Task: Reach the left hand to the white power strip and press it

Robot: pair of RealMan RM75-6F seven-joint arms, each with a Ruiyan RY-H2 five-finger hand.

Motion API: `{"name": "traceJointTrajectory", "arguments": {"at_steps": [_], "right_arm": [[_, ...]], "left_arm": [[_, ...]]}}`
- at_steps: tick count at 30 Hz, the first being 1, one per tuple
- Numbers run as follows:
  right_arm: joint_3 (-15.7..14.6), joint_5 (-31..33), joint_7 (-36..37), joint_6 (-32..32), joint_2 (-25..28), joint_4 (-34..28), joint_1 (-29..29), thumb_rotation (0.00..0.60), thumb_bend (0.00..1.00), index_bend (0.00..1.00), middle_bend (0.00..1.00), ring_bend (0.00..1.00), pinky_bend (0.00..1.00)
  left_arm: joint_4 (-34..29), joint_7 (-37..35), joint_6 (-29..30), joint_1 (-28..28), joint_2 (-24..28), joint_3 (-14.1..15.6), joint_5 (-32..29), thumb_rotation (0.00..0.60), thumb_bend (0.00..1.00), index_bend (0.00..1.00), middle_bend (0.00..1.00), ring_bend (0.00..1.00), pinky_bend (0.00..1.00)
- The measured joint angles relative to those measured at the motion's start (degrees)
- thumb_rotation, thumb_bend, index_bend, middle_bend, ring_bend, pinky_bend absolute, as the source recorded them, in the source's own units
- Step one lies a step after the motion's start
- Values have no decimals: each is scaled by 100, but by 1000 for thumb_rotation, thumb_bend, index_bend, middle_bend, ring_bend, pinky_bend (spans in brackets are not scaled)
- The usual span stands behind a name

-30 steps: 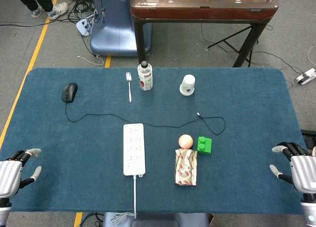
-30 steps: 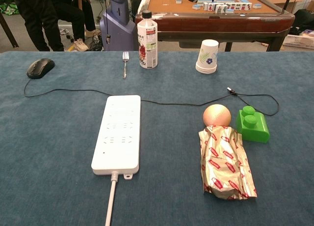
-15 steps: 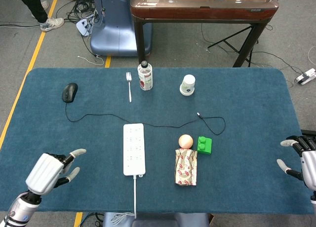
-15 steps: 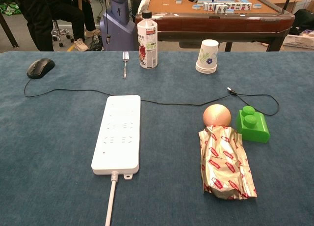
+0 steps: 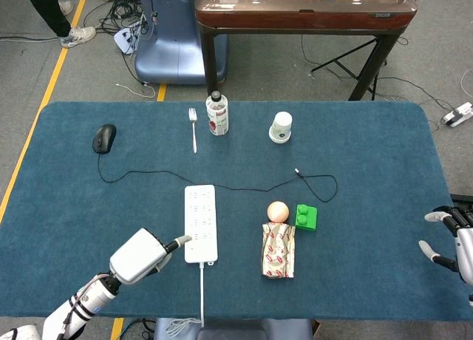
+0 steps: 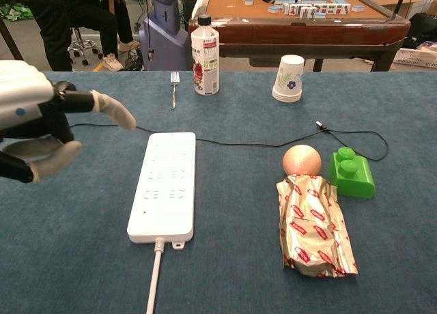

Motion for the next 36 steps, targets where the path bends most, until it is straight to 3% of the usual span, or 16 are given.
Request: {"name": "traceJointTrajectory", "arguments": {"at_steps": [17,36], "right_arm": [[-21,1,106,-79,-149,172,9,600,167,398,334,257,405],[-28,9,48,-111,-181,145,11,600,167,398,334,256,405]], "left_arm": [[59,1217,-819,-386,-614,44,-1067,600,686,254,934,940,1000],[716,1473,-940,-625,-1136,240,-1591,600,686,253,934,941,1000]]}}
